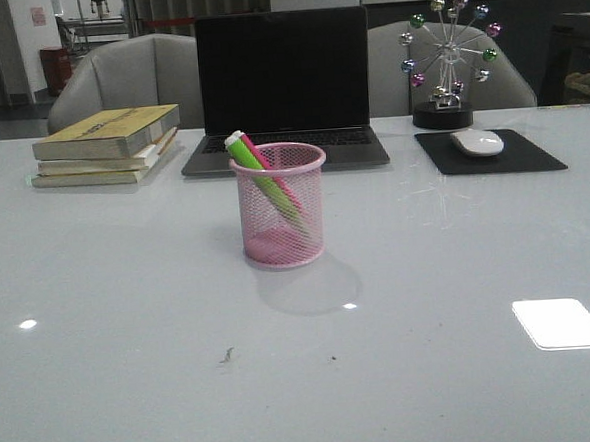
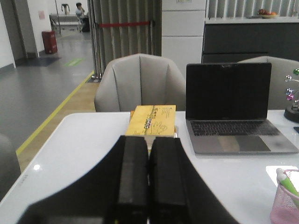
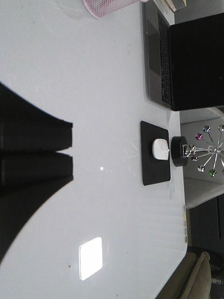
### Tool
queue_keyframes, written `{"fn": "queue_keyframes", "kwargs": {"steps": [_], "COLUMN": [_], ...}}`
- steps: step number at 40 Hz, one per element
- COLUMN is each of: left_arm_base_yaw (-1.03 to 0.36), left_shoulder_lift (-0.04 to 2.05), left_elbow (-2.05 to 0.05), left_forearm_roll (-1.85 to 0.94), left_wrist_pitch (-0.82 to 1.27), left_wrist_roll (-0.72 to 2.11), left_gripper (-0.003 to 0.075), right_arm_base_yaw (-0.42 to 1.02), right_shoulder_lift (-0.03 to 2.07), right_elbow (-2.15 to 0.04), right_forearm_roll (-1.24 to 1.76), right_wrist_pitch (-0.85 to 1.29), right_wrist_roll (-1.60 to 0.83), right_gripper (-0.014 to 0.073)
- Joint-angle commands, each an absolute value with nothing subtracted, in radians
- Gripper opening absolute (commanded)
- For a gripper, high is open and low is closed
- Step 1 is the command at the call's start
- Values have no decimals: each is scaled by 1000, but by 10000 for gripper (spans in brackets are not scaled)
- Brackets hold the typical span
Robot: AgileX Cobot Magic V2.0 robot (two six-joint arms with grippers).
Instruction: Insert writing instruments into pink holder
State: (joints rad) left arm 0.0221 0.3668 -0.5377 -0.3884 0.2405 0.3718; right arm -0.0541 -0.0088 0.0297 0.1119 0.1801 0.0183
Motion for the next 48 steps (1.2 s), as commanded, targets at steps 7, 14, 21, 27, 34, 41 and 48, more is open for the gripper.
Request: {"fn": "queue_keyframes", "kwargs": {"steps": [7, 14, 21, 27, 34, 41, 48], "left_arm_base_yaw": [24, 24, 24, 24, 24, 24, 24], "left_shoulder_lift": [216, 211, 206, 172, 51, -23, -29], "left_elbow": [-467, -447, -394, -334, -240, -137, -46], "left_forearm_roll": [-388, -365, -348, -209, -85, -83, -49], "left_wrist_pitch": [146, 154, 140, 140, 117, 93, 32], "left_wrist_roll": [375, 377, 374, 234, 109, 104, 57], "left_gripper": [99, 99, 99, 99, 99, 99, 99], "right_arm_base_yaw": [-55, -55, -55, -55, -55, -55, -55], "right_shoulder_lift": [-22, -22, -22, -22, -22, -22, -22], "right_elbow": [32, 32, 32, 32, 32, 32, 32], "right_forearm_roll": [102, 102, 102, 102, 102, 102, 102], "right_wrist_pitch": [97, 97, 97, 97, 97, 98, 98], "right_wrist_roll": [16, 16, 16, 16, 16, 16, 16], "right_gripper": [20, 20, 20, 20, 20, 20, 20]}}
